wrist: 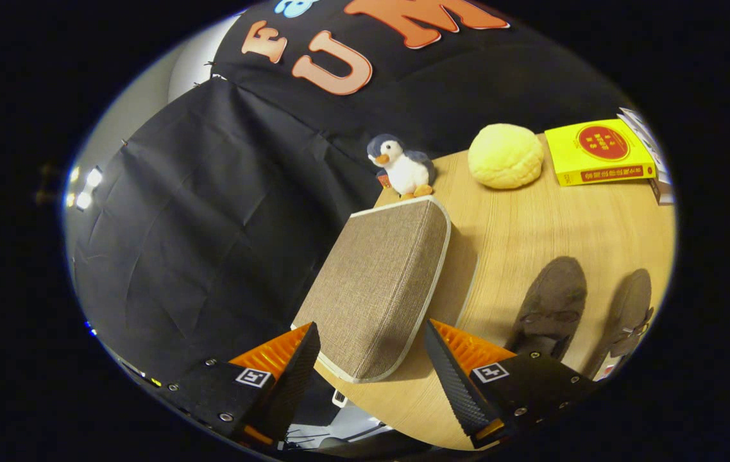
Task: Open the storage box then place both shoes into the box .Put the left shoe in first, then the right shoe, with the right side of both shoes facing outward in a uniform manner.
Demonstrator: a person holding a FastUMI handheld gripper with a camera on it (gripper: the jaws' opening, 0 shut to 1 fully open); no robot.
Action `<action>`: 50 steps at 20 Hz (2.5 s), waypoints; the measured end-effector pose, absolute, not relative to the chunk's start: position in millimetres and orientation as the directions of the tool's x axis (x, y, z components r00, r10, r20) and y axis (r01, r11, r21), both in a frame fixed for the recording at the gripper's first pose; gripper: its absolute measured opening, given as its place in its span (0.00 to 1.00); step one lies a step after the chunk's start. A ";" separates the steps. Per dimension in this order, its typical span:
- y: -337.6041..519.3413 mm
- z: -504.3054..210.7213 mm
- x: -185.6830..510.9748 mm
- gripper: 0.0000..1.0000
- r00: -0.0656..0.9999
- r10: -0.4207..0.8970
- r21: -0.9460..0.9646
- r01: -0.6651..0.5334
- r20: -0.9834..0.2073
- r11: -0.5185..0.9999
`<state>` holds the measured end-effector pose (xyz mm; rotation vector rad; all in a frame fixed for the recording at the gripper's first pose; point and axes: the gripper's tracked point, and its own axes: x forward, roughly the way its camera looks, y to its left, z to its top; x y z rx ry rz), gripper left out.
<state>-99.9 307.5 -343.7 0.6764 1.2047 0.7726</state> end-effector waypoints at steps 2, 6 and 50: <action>314.7 -362.2 -108.2 0.98 0.132 0.821 0.808 -0.149 -0.555 0.570; 327.2 -387.4 -110.6 0.98 0.111 0.846 0.842 -0.095 -0.521 0.531; 355.0 -353.8 -69.8 0.26 0.269 0.856 0.891 0.247 -0.442 0.382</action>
